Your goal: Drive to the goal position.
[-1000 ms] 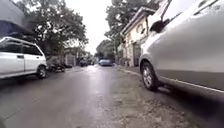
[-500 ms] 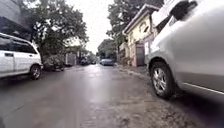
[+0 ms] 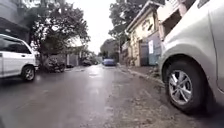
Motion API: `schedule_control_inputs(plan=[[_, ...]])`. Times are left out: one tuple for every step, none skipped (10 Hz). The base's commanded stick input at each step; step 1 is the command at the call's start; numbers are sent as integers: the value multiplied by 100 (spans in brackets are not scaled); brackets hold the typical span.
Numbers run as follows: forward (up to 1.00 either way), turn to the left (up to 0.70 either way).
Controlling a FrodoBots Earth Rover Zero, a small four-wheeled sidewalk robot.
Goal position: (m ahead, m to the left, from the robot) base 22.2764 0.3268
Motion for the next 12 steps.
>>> schedule_control_inputs(plan=[[100, 25], [100, 9], [100, 0], [100, 0], [100, 0], [100, 0], [100, 0], [100, 0], [100, 0], [100, 0], [100, 0], [100, 0]])
